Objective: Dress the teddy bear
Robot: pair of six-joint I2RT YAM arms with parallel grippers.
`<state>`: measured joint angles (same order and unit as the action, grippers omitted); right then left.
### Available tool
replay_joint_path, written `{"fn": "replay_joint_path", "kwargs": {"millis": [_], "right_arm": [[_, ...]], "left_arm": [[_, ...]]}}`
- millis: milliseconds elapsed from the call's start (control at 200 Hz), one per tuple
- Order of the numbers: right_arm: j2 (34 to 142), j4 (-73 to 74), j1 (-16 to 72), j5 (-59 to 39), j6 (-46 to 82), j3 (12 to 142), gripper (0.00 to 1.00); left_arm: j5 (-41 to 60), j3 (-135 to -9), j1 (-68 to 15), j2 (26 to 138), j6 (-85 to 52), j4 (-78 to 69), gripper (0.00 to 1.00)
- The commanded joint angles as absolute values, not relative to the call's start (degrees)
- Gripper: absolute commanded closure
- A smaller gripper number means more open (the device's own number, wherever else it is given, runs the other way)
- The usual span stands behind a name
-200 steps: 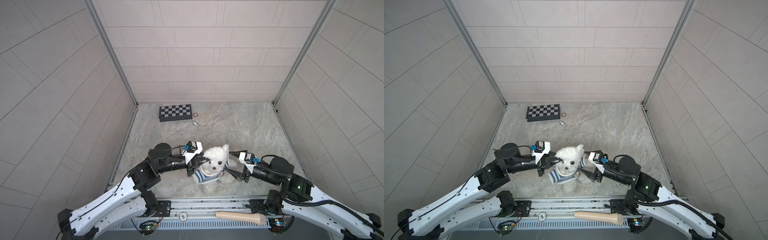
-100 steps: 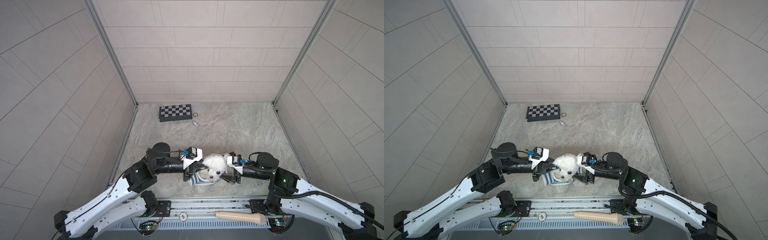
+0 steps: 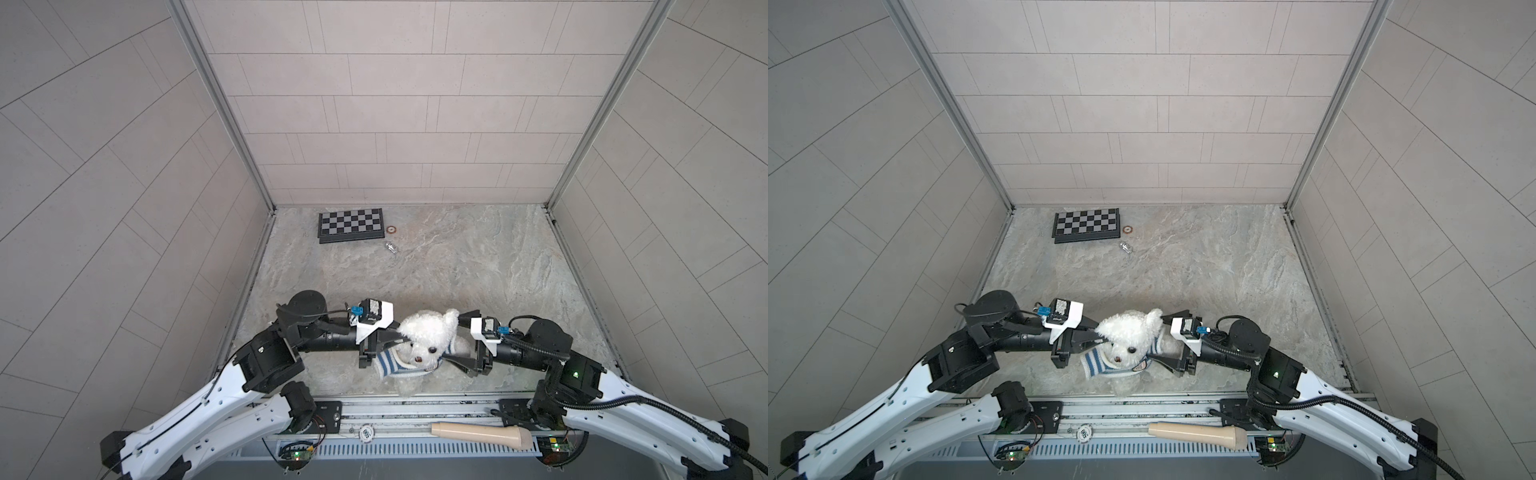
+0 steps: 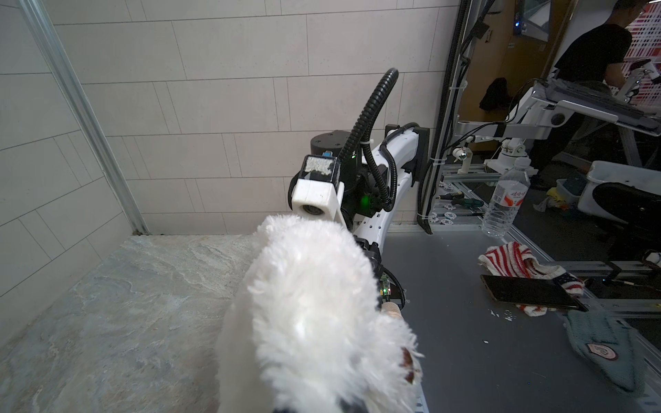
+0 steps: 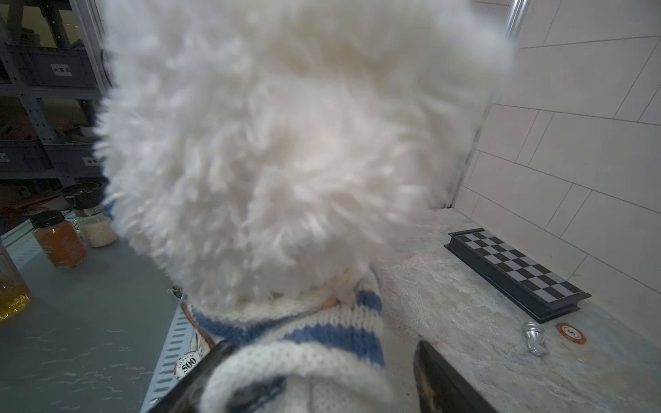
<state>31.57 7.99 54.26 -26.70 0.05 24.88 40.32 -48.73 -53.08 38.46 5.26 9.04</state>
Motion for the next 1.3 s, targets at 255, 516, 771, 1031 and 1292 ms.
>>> {"fn": "replay_joint_path", "kwargs": {"millis": [255, 516, 771, 1031, 1292], "right_arm": [[34.85, 11.31, 54.22, -28.83, -0.39, 24.99, 0.44], [29.23, 10.69, 54.14, -21.39, -2.82, 24.52, 1.0], [28.8, 4.48, 54.14, -0.14, -10.22, 26.79, 1.0], [36.72, 10.66, 54.17, 20.6, -19.63, 26.96, 1.0], [43.24, 24.71, 55.26, 30.01, -32.48, 24.32, 1.0]], "left_arm": [[39.96, -48.34, -53.42, 36.34, 3.43, 1.75, 1.0], [29.11, -45.81, -53.29, 37.35, 3.01, 1.49, 1.0], [11.16, -42.06, -53.08, 40.36, -5.02, 0.1, 0.34], [6.52, -45.42, -49.2, 38.41, -13.73, 12.01, 0.26], [7.19, -46.99, -48.49, 41.65, -32.58, 10.52, 0.25]]}}
